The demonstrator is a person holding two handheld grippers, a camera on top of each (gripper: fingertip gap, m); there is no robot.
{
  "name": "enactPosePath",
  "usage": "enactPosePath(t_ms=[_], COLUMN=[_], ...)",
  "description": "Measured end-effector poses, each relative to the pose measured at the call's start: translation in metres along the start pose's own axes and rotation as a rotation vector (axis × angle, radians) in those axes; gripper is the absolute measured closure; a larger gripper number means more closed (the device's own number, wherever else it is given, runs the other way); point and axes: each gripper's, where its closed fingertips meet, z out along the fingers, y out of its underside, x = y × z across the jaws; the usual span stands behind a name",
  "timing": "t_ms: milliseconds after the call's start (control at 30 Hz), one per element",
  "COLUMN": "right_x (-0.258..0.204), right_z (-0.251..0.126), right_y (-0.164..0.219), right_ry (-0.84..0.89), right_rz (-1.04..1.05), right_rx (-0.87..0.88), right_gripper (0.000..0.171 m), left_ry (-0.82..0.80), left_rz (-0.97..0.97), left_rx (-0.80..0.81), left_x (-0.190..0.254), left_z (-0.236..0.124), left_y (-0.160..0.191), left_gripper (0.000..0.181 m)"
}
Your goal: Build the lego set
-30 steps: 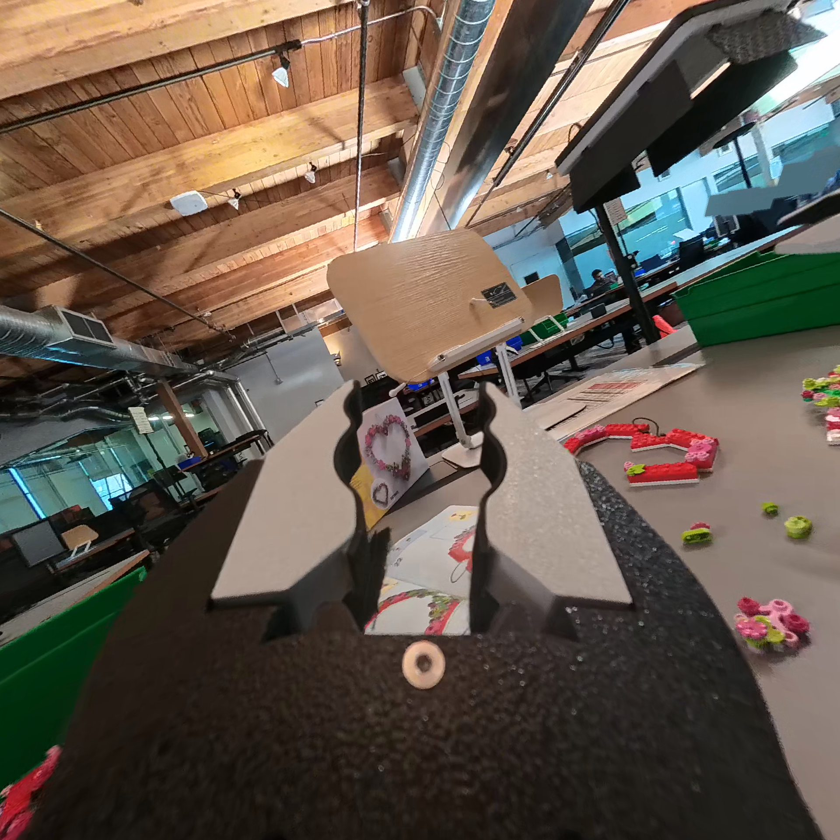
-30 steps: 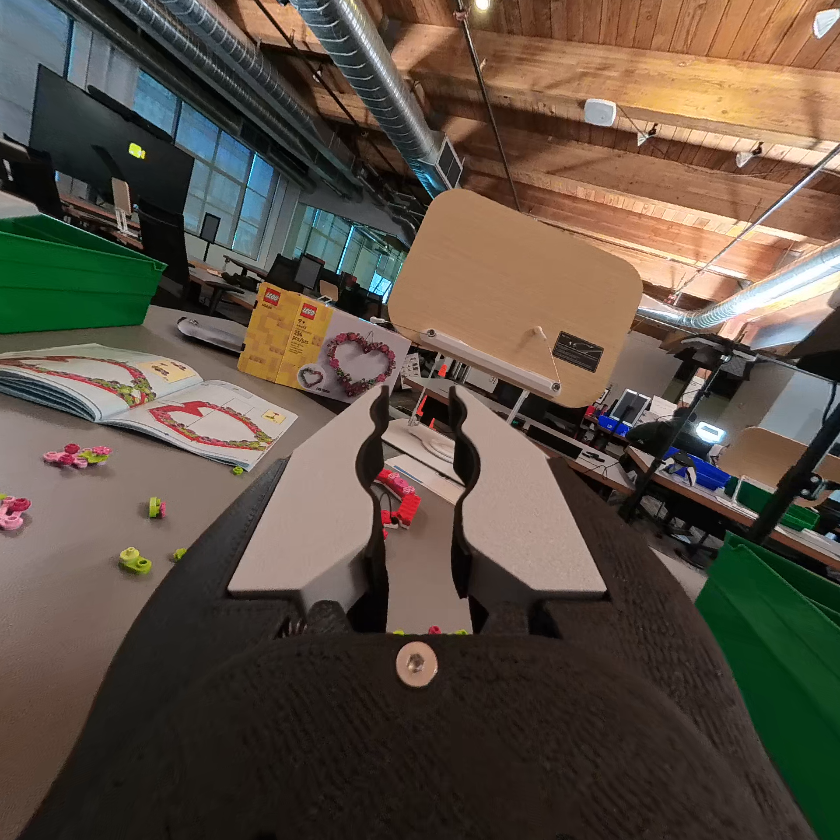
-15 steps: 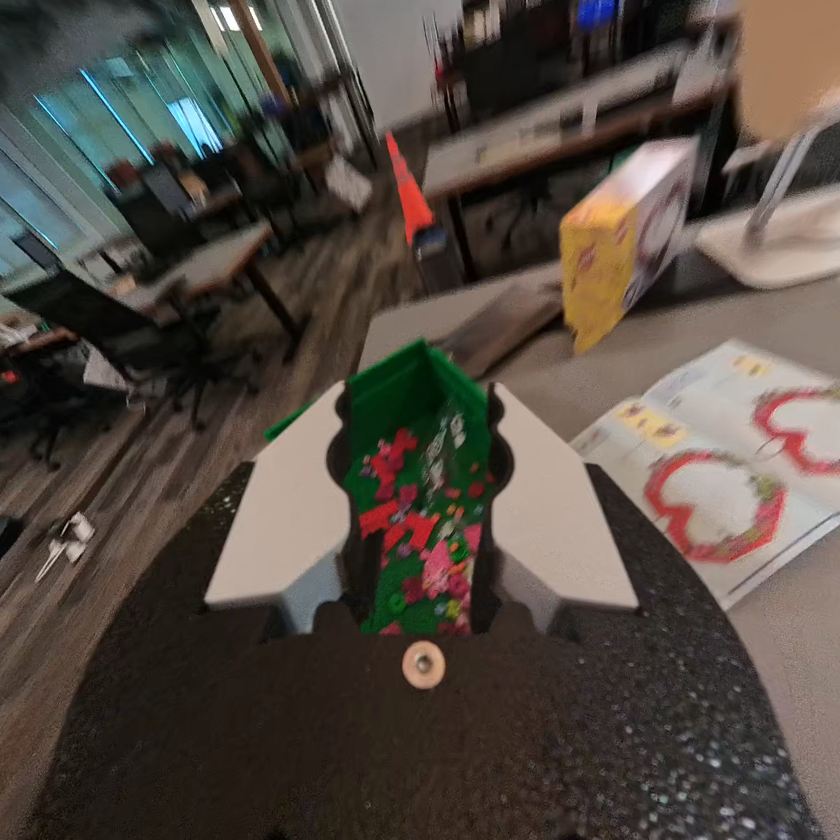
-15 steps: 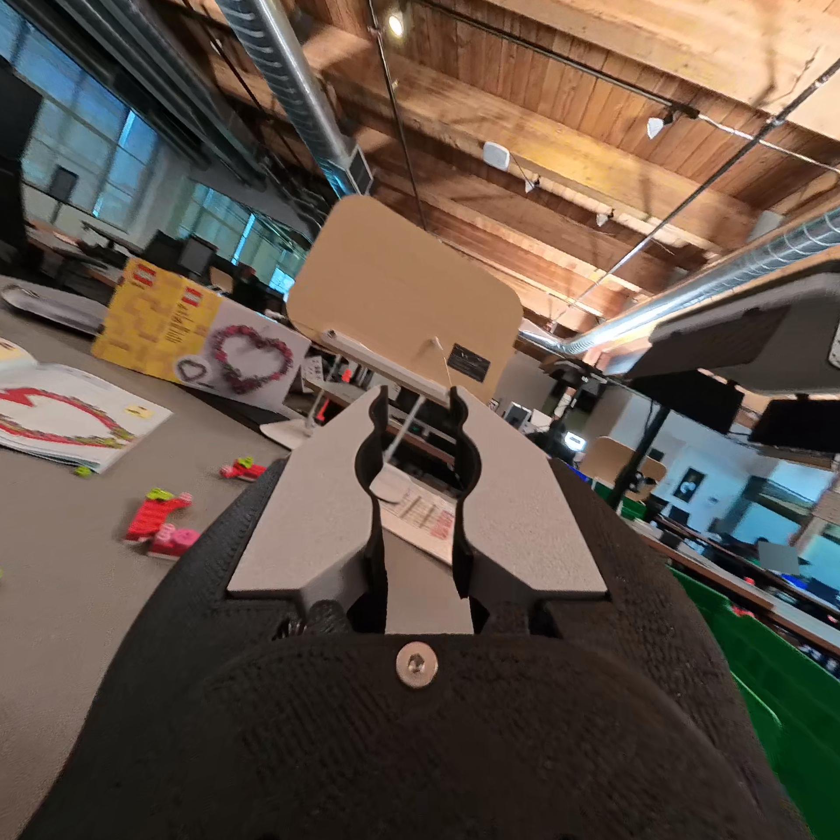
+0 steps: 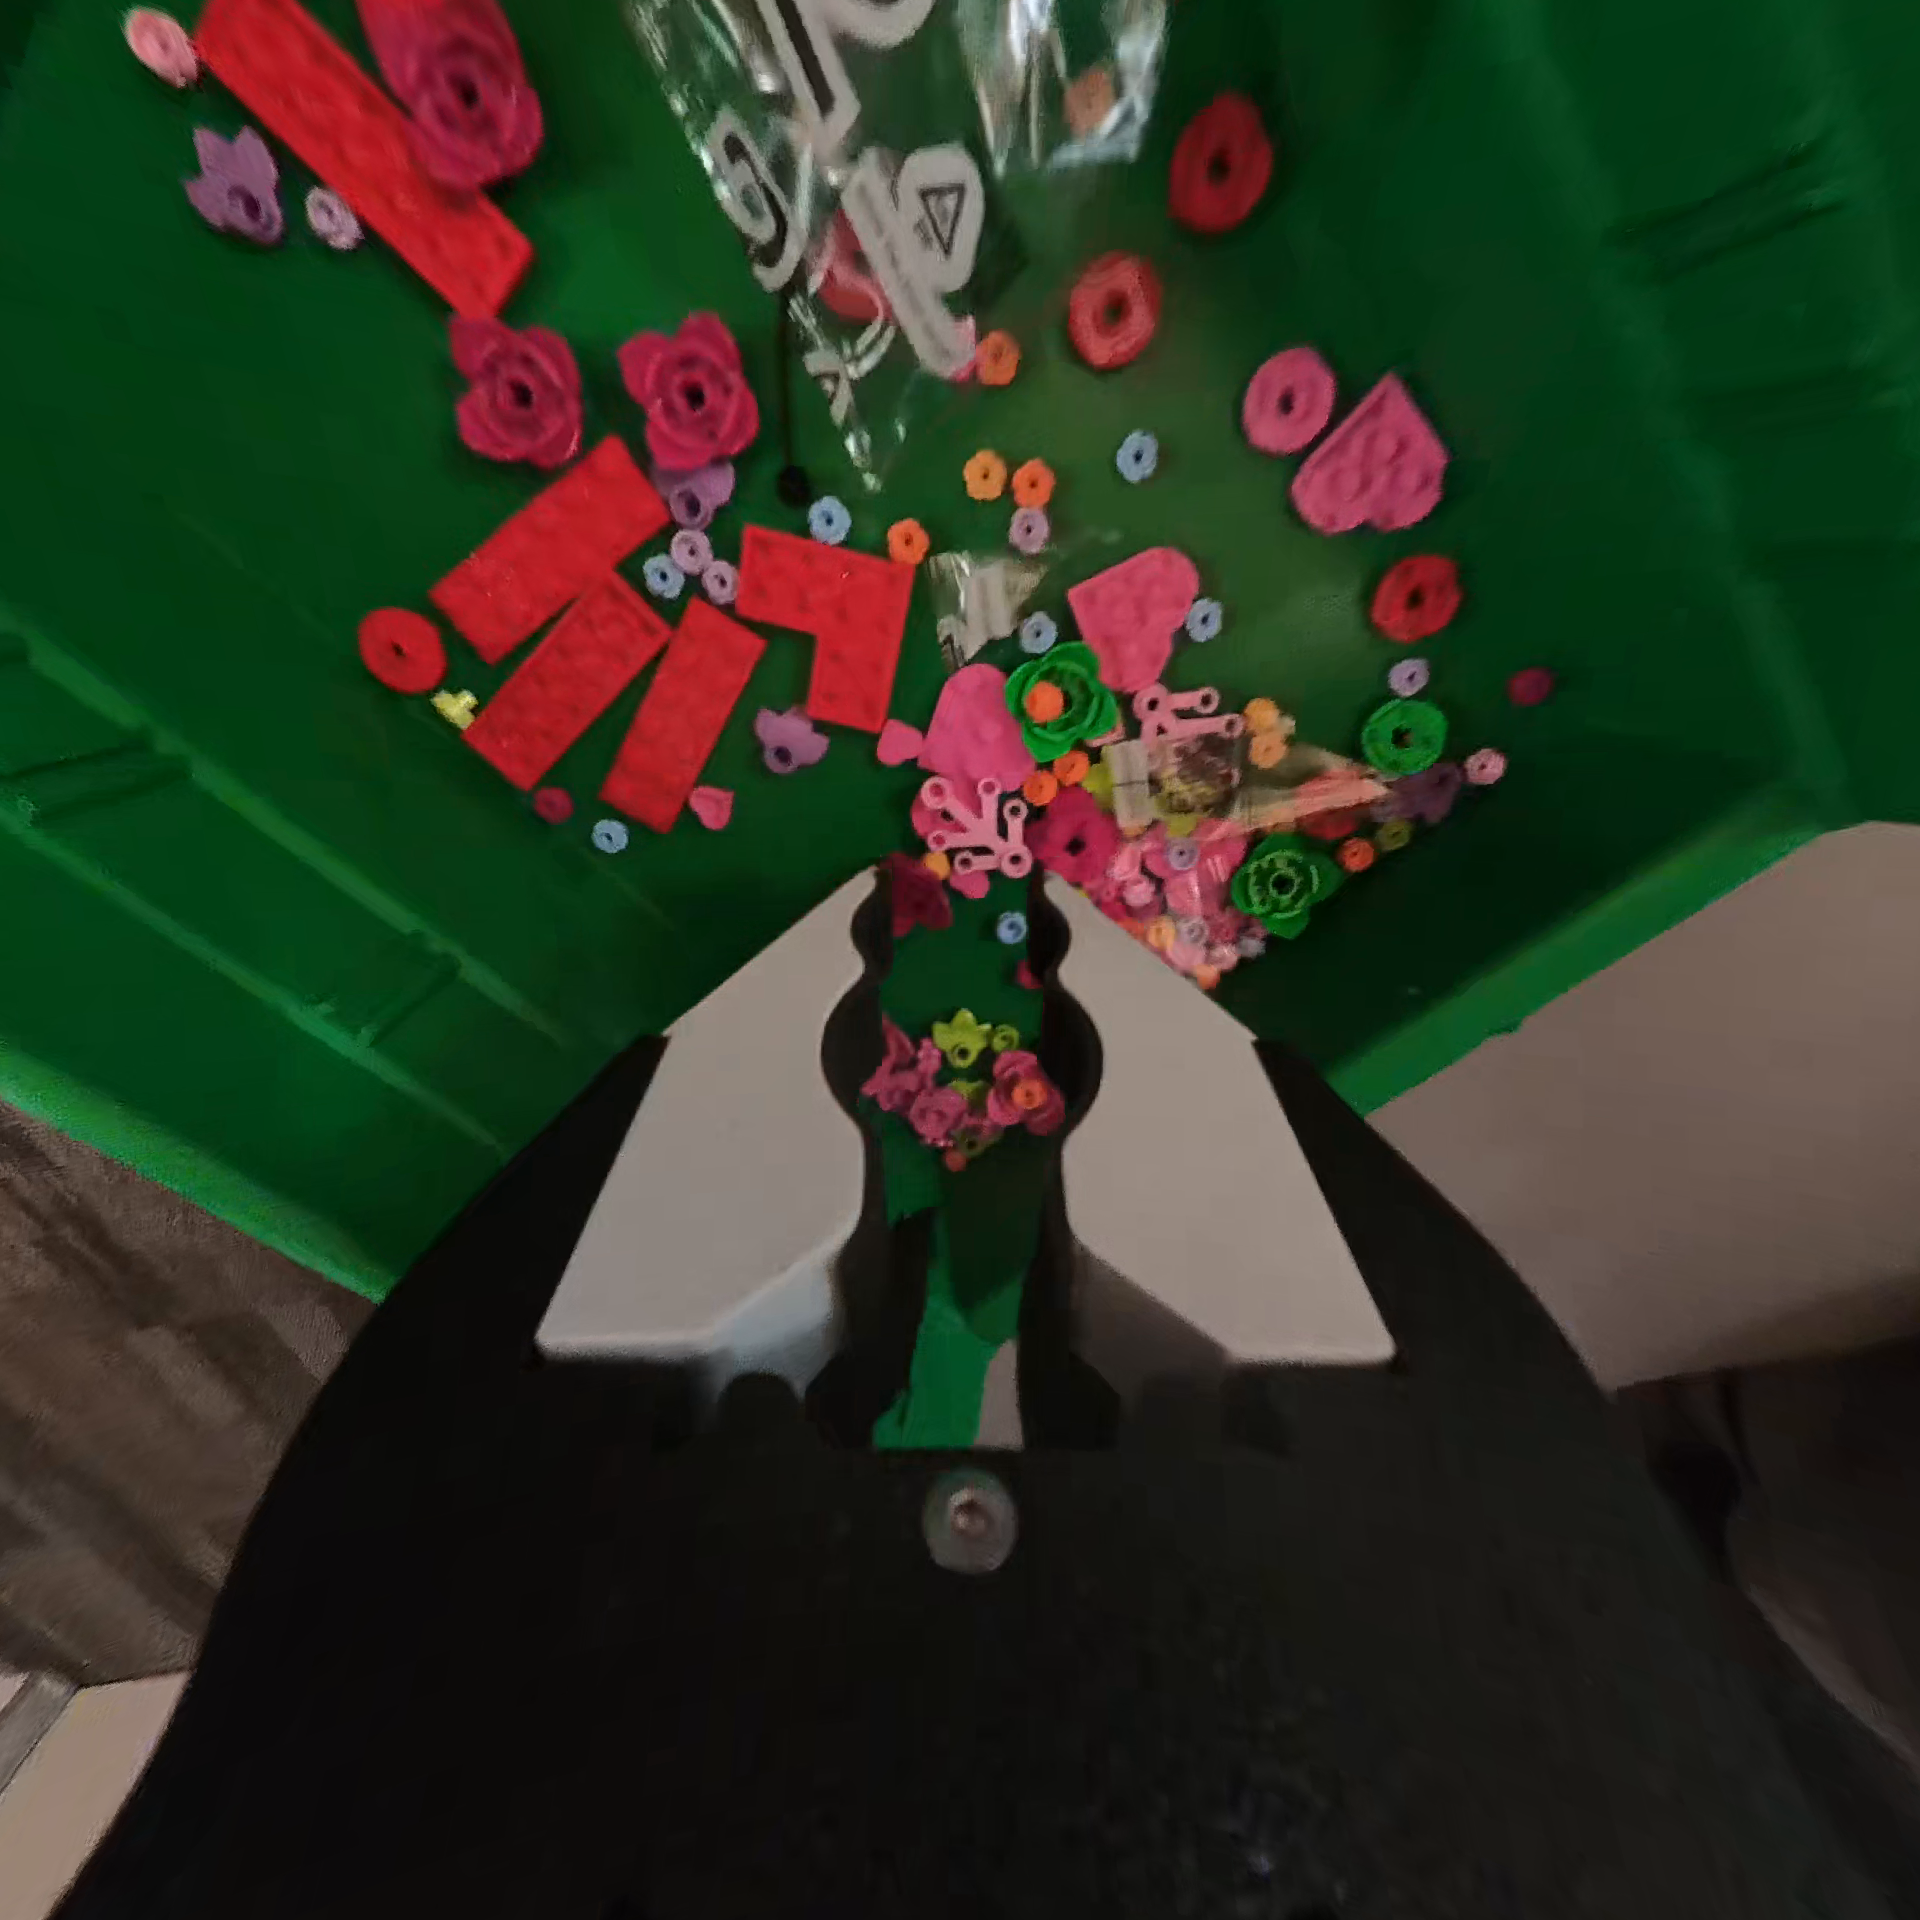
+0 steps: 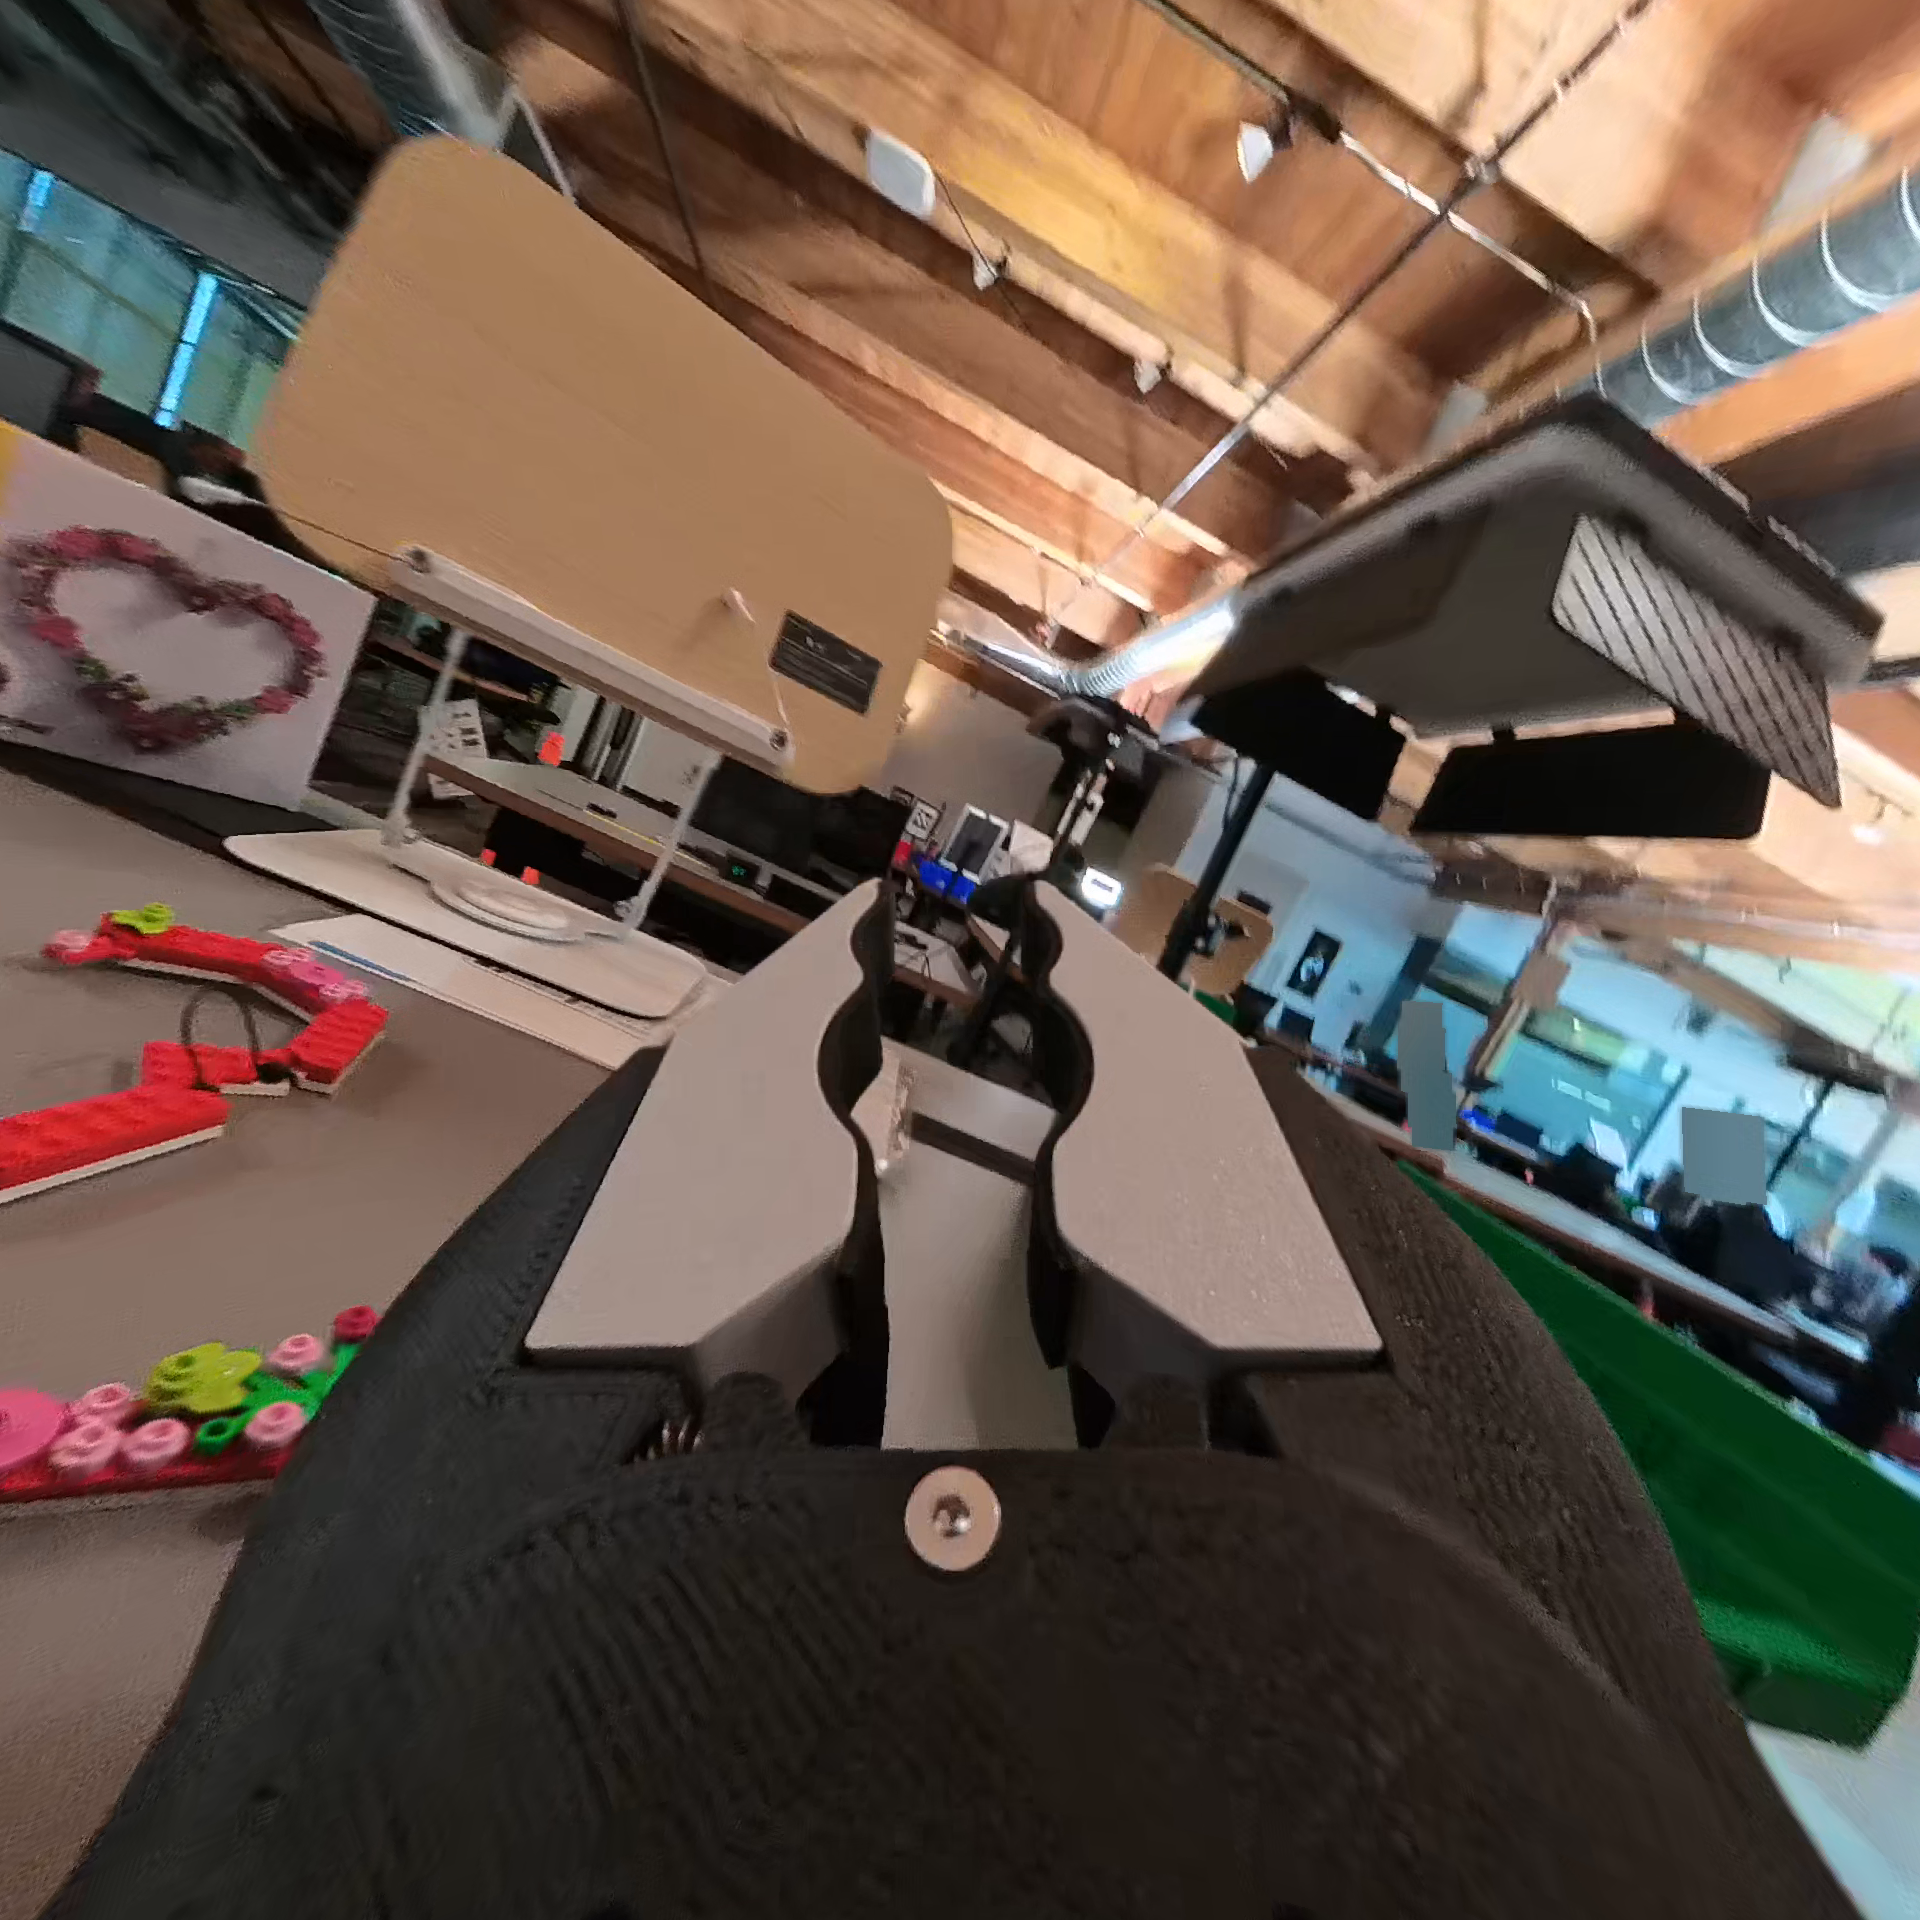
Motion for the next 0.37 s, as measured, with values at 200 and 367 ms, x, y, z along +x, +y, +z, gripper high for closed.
enactPosePath(t_ms=[200,367], right_x=[0.021,0.023], right_z=[-0.004,-0.007], right_y=[0.012,0.014], right_ry=[0.102,0.123], right_rz=[0.041,0.015], right_rx=[-0.056,-0.081], right_gripper=[0.149,0.149], left_ry=[0.051,-0.005], left_rz=[0.107,0.254], left_rx=[-0.117,-0.317], left_x=[0.001,-0.005], left_z=[0.005,0.019], left_y=[0.017,0.045], left_gripper=[0.168,0.172])
